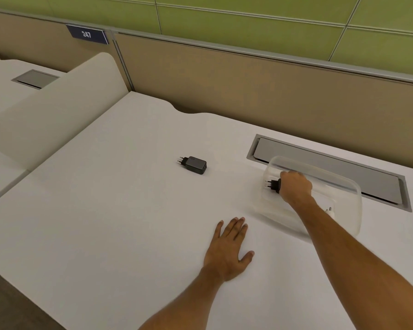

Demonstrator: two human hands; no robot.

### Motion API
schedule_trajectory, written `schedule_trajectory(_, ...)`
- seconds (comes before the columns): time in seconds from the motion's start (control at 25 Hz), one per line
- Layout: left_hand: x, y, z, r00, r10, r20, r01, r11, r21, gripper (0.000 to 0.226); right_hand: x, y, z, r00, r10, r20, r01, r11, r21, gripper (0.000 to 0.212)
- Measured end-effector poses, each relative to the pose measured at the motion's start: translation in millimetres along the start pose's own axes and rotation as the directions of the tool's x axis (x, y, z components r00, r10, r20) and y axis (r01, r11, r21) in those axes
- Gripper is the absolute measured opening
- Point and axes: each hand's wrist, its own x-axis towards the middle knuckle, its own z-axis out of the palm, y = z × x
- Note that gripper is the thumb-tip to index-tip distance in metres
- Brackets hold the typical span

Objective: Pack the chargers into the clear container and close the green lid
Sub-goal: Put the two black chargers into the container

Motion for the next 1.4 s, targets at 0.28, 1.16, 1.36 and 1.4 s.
schedule_trajectory(0.28,0,1,-2,1.0,-0.006,0.021,0.005,1.0,0.024,0.07,3,-24,-47,0.918,0.057,-0.393,0.047,0.967,0.25,0.013)
schedule_trajectory(1.16,1,0,1,0.999,-0.033,0.017,0.034,0.999,-0.037,0.068,35,-209,27,0.877,-0.472,-0.09,0.48,0.855,0.198,0.044)
schedule_trajectory(1.36,1,2,3,0.998,-0.066,0.026,0.065,0.998,0.021,0.068,37,-213,27,0.9,-0.428,-0.075,0.434,0.871,0.23,0.038)
schedule_trajectory(1.4,1,2,4,0.997,-0.076,-0.001,0.076,0.996,0.044,0.068,37,-212,25,0.905,-0.418,-0.077,0.425,0.877,0.227,0.035)
